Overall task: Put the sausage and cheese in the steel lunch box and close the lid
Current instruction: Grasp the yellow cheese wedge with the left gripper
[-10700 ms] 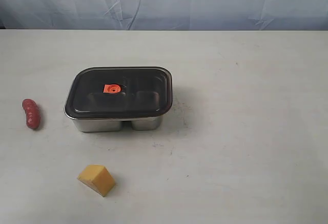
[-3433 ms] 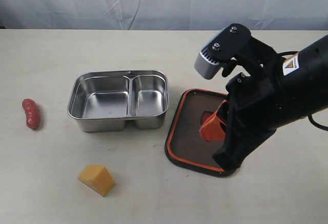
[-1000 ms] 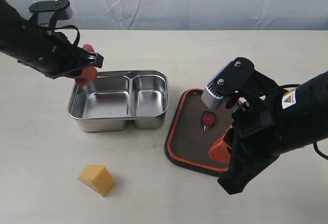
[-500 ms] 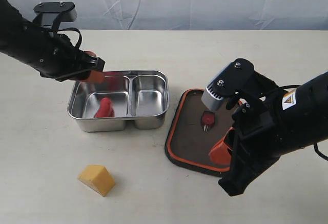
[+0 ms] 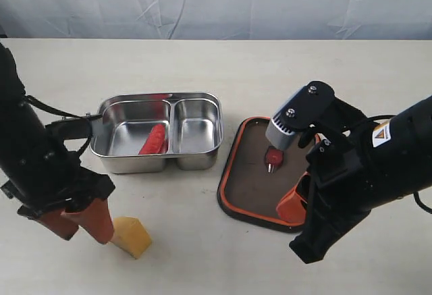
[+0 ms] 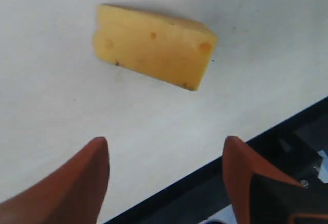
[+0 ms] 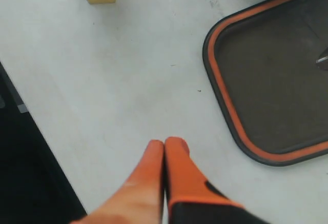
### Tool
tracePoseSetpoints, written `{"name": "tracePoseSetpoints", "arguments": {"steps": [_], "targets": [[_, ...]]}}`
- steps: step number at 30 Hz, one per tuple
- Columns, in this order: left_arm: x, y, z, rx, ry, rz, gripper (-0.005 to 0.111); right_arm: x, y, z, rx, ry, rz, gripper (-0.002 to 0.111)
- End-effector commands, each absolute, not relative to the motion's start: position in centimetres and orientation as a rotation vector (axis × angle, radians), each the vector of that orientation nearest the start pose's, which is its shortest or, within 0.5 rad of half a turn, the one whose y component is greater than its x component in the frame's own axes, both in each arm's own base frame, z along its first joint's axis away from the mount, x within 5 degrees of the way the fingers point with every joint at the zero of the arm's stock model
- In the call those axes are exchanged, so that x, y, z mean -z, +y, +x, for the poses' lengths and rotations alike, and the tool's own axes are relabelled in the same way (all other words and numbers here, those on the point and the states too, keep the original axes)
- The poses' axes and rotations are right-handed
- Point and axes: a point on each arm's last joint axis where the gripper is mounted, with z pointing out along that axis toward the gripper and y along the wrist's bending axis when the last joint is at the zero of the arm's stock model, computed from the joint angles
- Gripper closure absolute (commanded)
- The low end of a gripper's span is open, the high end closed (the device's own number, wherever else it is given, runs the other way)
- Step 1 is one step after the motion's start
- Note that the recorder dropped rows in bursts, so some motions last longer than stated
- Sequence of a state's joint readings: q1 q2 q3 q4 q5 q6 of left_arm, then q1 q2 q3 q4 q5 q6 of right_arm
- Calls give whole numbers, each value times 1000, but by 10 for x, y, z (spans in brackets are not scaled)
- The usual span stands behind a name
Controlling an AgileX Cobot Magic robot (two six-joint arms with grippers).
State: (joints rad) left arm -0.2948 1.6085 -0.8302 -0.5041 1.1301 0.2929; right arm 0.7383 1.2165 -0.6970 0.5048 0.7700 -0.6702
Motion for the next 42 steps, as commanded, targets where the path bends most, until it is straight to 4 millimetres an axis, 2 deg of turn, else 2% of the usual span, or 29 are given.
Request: {"name": "tracePoseSetpoints", "arguments": {"steps": [1, 3, 4, 6, 10, 12, 17, 19, 21, 25, 27, 32, 39, 42], "targets": [[-184, -119, 216, 902, 3237, 384, 45, -238, 164, 134, -599, 2333, -1445, 108], [-183, -117, 215, 878, 3239, 430, 45, -237, 164, 134, -601, 2336, -1449, 108], [-183, -116, 214, 881, 3224, 543, 45, -237, 164, 134, -601, 2336, -1449, 108], [-185, -116, 210, 932, 3106, 891, 45, -237, 164, 134, -601, 2336, -1449, 108], [-185, -117, 211, 956, 2759, 1415, 45, -237, 164, 134, -601, 2336, -1449, 108], [-185, -116, 213, 913, 2580, 1617, 45, -237, 164, 134, -601, 2336, -1449, 108], [-185, -114, 224, 737, 2288, 1878, 45, -237, 164, 133, -601, 2337, -1450, 108], [-185, -114, 222, 730, 2009, 2116, 45, -237, 164, 133, -601, 2337, -1450, 108], [-186, -117, 219, 727, 1798, 2267, 45, -238, 164, 134, -601, 2336, -1448, 108], [-182, -131, 222, 531, 1654, 2354, 45, -238, 164, 134, -600, 2335, -1447, 108], [-181, -142, 219, 452, 1514, 2442, 45, -238, 164, 134, -600, 2335, -1447, 108], [-178, -160, 214, 265, 1340, 2568, 45, -238, 164, 134, -600, 2335, -1447, 108], [-177, -162, 212, 234, 1354, 2584, 45, -238, 164, 134, -600, 2335, -1447, 108], [-171, -163, 213, 256, 1367, 2601, 45, -238, 164, 134, -600, 2335, -1447, 108]]}}
